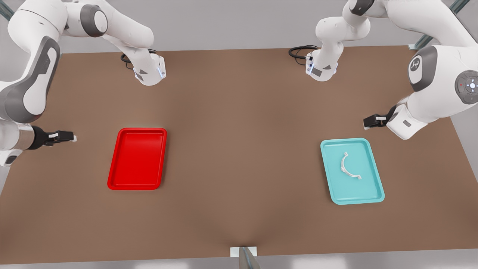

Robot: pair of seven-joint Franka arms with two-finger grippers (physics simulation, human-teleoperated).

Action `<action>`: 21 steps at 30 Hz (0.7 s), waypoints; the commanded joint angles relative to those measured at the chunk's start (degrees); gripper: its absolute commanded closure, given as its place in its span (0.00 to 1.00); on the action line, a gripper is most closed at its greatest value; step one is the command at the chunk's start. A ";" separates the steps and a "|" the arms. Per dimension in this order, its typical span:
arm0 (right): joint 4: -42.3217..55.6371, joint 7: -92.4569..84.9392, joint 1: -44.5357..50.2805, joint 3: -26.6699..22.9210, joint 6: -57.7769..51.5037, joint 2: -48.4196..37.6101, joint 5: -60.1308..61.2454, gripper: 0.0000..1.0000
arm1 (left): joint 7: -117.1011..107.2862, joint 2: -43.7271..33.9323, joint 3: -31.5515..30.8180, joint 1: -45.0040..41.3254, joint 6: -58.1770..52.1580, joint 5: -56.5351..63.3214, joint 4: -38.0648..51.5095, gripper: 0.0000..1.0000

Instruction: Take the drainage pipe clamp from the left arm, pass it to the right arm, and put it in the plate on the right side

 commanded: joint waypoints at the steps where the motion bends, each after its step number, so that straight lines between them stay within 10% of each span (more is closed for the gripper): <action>1: 0.02 -20.69 -0.57 0.02 2.20 0.54 1.31 0.00 | 5.60 1.09 -0.02 0.08 3.24 0.59 0.10 0.00; 13: 1.60 -30.71 -7.08 -0.06 3.61 5.90 5.53 0.00 | -72.62 16.74 3.76 3.25 61.86 0.15 -22.39 0.00; 21: 1.60 -31.23 -8.48 -0.06 3.70 6.87 5.61 0.00 | -76.40 18.41 4.29 3.77 62.04 0.15 -29.25 0.00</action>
